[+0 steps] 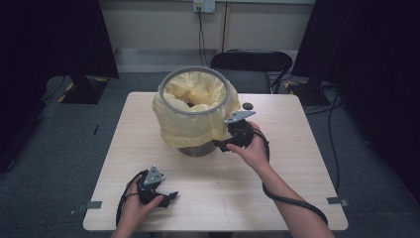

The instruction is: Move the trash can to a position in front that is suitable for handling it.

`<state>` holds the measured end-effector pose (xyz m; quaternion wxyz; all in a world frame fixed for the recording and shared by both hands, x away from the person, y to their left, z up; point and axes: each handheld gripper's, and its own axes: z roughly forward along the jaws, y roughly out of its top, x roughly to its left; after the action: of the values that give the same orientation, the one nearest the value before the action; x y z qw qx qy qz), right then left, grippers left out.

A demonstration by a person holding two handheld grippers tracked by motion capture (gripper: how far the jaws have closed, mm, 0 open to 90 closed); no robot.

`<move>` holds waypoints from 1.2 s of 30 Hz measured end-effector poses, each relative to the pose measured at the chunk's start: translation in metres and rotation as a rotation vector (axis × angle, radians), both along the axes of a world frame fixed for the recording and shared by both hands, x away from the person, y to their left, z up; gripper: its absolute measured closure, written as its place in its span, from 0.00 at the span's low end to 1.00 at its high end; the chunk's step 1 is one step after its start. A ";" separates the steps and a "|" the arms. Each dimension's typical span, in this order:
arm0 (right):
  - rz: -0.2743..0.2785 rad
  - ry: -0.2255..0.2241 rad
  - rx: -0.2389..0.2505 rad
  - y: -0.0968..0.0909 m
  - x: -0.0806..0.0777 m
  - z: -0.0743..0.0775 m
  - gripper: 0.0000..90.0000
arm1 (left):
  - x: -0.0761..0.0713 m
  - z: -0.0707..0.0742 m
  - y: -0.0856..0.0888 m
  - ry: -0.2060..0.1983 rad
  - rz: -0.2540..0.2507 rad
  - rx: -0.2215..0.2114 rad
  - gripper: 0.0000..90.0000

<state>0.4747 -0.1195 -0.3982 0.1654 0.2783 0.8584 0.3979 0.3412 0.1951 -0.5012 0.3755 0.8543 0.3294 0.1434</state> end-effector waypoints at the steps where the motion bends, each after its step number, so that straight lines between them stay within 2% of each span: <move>1: 0.009 0.006 0.005 -0.002 -0.001 0.001 0.15 | 0.000 0.000 0.000 0.000 0.001 0.001 0.14; 5: 0.017 0.036 -0.021 -0.011 -0.004 0.003 0.12 | 0.000 0.000 0.000 0.001 0.001 0.001 0.14; 8: 0.027 0.051 -0.019 -0.019 -0.006 0.005 0.12 | 0.000 0.000 0.000 0.000 0.000 0.000 0.14; 10: 0.040 0.043 -0.019 -0.024 -0.008 0.007 0.12 | 0.000 0.000 0.000 0.001 0.000 0.001 0.14; 19: 0.044 0.058 -0.053 -0.041 -0.019 0.013 0.13 | 0.000 0.000 0.000 0.000 0.000 0.000 0.14; 36: 0.069 0.074 -0.080 -0.055 -0.024 0.031 0.13 | -0.001 0.000 0.000 0.002 0.007 -0.001 0.14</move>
<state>0.4508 -0.1741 -0.3670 0.1309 0.2563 0.8882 0.3583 0.3405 0.1949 -0.5012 0.3750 0.8532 0.3328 0.1438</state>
